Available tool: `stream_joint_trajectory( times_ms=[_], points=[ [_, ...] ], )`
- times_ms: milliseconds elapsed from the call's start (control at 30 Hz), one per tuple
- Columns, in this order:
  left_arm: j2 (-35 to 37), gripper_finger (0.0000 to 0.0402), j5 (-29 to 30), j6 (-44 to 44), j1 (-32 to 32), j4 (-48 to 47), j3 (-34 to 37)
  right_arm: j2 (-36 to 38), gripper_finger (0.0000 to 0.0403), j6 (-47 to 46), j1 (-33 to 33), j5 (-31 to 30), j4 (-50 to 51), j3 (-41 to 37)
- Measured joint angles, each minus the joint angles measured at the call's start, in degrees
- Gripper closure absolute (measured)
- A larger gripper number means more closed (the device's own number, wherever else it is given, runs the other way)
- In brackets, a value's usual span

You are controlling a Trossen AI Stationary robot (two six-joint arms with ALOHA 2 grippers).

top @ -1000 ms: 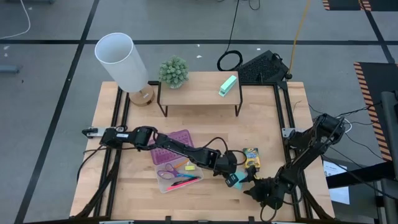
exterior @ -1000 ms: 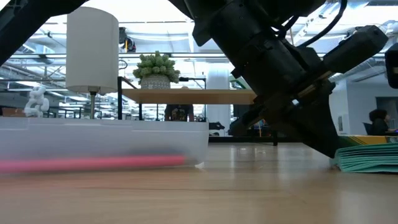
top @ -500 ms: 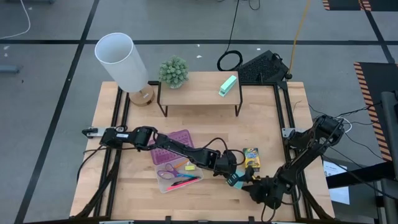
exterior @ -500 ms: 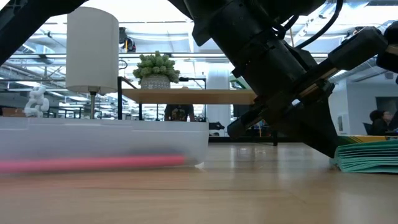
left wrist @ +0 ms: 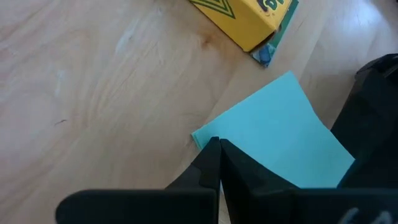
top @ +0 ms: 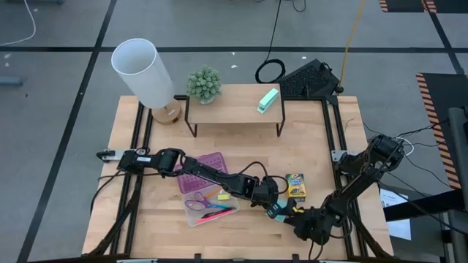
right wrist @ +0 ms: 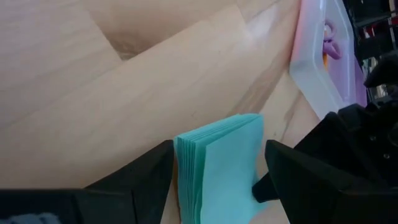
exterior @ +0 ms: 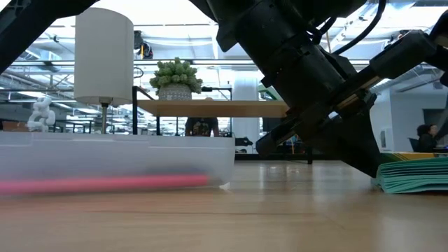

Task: Pack school essentials
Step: Put the blue notes into the transparent box

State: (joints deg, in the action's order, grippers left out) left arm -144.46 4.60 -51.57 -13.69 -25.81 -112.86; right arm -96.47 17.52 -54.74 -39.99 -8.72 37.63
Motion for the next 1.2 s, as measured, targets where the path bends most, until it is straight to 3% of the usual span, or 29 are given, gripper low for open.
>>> stream_joint_trajectory(
  times_ms=[267,700,1200],
  points=[
    [0.0,0.0392,0.0,0.2,0.0,0.0,0.0,0.1,0.0151,1.1,0.0,4.1,0.1,0.0],
    [0.0,0.0392,-0.1,0.4,0.0,0.0,0.0,0.1,0.0153,2.3,0.5,3.1,0.5,0.0],
    [0.0,0.0392,-0.2,0.4,0.1,0.0,0.0,0.0,0.0193,4.6,2.0,4.3,0.3,0.0]
  ],
)
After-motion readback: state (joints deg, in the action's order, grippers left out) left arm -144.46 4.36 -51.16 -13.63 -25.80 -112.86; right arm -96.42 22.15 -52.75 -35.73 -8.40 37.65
